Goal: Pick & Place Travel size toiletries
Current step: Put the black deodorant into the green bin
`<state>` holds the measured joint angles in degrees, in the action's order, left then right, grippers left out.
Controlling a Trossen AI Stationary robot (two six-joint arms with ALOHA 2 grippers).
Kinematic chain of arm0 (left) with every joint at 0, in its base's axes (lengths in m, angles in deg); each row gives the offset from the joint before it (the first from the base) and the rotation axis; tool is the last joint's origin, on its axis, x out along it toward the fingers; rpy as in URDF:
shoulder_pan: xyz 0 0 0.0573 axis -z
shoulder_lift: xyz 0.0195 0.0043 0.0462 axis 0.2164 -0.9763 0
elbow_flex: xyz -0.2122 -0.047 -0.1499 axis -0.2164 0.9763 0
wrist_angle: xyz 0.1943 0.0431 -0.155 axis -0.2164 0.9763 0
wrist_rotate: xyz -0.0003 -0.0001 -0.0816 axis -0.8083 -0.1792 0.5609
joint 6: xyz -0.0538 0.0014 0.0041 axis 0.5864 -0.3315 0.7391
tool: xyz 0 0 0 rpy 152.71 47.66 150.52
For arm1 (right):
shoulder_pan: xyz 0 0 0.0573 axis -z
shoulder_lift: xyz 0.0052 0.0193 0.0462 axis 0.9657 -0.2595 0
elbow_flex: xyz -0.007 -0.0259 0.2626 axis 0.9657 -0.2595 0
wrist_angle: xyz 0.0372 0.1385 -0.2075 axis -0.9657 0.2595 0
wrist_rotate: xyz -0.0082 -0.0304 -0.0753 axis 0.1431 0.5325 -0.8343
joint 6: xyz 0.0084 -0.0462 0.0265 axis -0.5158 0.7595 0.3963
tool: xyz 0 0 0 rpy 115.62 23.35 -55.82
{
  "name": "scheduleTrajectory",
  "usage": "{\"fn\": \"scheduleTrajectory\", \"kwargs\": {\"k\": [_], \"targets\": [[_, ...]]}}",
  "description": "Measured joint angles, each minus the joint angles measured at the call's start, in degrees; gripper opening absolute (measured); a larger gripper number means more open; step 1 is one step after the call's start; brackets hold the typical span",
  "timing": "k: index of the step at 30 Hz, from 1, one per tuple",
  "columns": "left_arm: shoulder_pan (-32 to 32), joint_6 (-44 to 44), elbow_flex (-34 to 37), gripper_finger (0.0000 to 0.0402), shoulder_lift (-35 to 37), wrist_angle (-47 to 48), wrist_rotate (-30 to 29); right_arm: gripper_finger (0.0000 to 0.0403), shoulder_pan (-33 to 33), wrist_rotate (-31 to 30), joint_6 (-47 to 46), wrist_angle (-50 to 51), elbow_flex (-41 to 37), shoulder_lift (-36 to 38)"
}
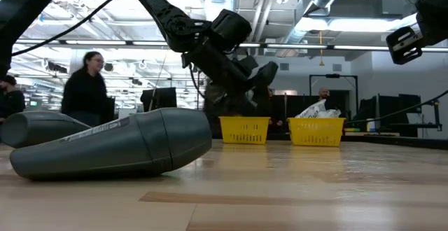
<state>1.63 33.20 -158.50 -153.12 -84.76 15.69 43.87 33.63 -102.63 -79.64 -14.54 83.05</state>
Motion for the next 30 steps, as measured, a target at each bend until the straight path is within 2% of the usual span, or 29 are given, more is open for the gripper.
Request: {"fn": "scheduleTrajectory", "kwargs": {"k": [5,9,12,15,17,20,23,27,30], "targets": [[2.5,-0.6,0.0,0.0211,4.6,-1.1,7.5,0.0000,0.0,0.0,0.0,0.0,0.0,0.0],[7.8,-7.2,0.0,0.0220,11.9,0.9,8.0,0.0000,0.0,0.0,0.0,0.0,0.0,0.0],[13.7,-9.9,-0.1,0.0219,19.0,6.9,2.9,0.0000,0.0,0.0,0.0,0.0,0.0,0.0],[20.8,-9.6,-0.1,0.0214,25.0,18.9,-8.7,0.0000,0.0,0.0,0.0,0.0,0.0,0.0],[25.8,-4.8,-0.1,0.0212,27.8,28.9,-18.0,0.0000,0.0,0.0,0.0,0.0,0.0,0.0],[32.9,9.1,0.0,0.0212,30.6,42.5,-27.0,0.0000,0.0,0.0,0.0,0.0,0.0,0.0],[38.9,23.8,0.0,0.0211,30.9,54.8,-28.5,0.0000,0.0,0.0,0.0,0.0,0.0,0.0],[45.3,36.9,0.3,0.0205,28.4,69.8,-28.5,0.0000,0.0,0.0,0.0,0.0,0.0,0.0],[48.2,45.0,4.0,0.0201,27.6,71.7,-28.5,0.0000,0.0,0.0,0.0,0.0,0.0,0.0]]}}
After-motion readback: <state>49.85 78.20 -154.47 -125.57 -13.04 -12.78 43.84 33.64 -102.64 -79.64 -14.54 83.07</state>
